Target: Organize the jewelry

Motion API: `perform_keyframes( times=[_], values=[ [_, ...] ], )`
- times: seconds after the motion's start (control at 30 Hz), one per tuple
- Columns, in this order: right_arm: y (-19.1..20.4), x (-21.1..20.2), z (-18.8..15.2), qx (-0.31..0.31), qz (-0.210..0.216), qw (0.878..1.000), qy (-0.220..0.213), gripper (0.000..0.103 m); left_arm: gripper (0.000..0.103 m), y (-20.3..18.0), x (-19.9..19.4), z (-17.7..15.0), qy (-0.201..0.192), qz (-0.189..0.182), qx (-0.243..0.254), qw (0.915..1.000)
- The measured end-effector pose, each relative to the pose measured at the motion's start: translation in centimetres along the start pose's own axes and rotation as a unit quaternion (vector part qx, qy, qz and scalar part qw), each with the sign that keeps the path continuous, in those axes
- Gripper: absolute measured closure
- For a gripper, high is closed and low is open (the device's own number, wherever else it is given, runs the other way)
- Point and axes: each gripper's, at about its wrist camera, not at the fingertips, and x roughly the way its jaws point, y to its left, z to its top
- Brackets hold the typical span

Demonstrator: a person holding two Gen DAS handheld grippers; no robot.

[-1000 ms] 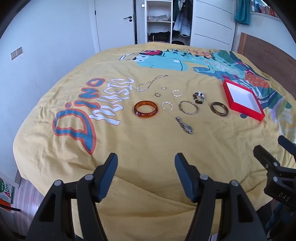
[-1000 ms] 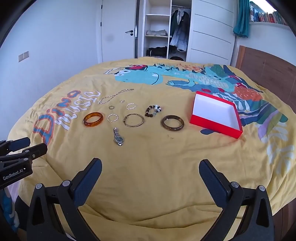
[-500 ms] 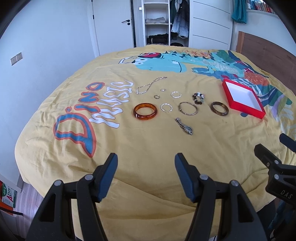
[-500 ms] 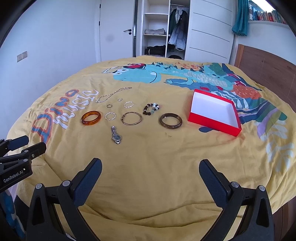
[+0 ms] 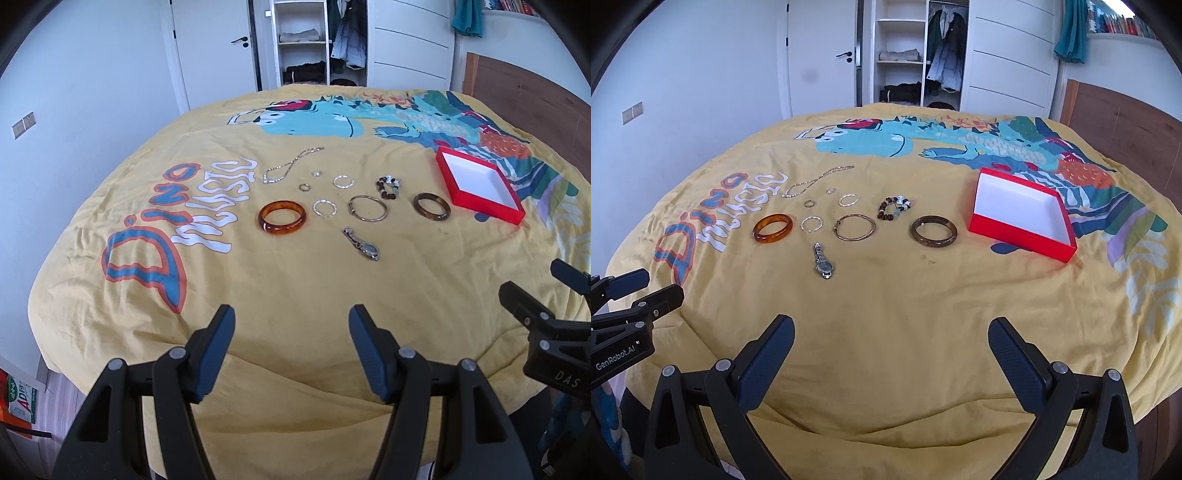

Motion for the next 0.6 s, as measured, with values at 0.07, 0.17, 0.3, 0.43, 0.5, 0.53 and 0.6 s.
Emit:
perform_keyframes(
  times=[0.07,0.17,0.3,0.43,0.5,0.53,0.6],
  values=[
    [0.06,0.1,-0.02,-0.001,0.002,1.0,0.001,0.001,0.041,-0.04,-0.02,0.04,0.002,-0.002,0.001,1.0],
    [0.3,0.15,0.01,-0.003,0.004,1.0,0.001,0.001,0.041,-0.05,-0.26,0.04,0.001,0.001,0.003,1.0],
    [0.37,0.17,0.09,-0.004,0.009,1.0,0.001,0.001,0.041,-0.2,-0.61,0.07,0.0,0.002,0.006,1.0],
    [0.44,0.14,0.13,-0.005,0.012,1.0,0.001,0.001,0.041,0.0,-0.53,0.08,0.008,0.002,0.006,1.0],
    [0.57,0.27,0.22,-0.007,0.014,1.0,0.003,0.002,0.041,0.07,-0.45,0.09,0.012,0.0,0.006,0.9999],
    [0.66,0.34,0.25,-0.008,0.015,1.0,0.004,0.002,0.041,0.12,-0.47,0.13,0.013,-0.002,0.005,0.9999],
    [0.77,0.55,0.37,-0.01,0.018,1.0,0.007,0.003,0.041,0.01,-0.47,0.14,0.012,-0.007,0.004,0.9999]
  ],
)
